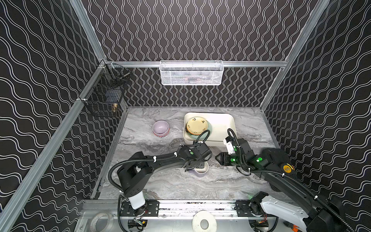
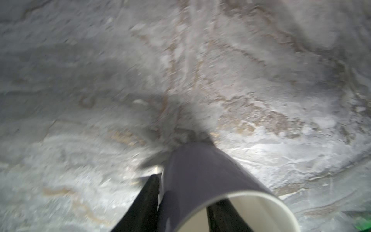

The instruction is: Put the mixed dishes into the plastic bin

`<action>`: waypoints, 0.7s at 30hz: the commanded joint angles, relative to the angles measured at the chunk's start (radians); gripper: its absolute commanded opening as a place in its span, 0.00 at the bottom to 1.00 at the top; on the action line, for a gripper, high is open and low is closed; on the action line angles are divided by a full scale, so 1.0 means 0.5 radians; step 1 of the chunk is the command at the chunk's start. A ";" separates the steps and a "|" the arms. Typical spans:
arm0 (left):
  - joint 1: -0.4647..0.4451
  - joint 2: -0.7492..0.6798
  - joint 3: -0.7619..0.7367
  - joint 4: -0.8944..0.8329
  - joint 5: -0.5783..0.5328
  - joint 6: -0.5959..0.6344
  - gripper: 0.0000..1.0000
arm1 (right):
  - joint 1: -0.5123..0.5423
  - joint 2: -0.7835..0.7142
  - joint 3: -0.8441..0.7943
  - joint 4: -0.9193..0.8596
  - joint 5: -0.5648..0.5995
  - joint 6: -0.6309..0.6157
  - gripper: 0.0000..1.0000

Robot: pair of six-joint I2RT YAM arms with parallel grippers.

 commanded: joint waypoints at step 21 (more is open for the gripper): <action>0.300 -1.239 -0.659 -0.288 -0.254 0.116 0.99 | 0.495 0.824 0.339 -0.039 0.327 0.137 0.48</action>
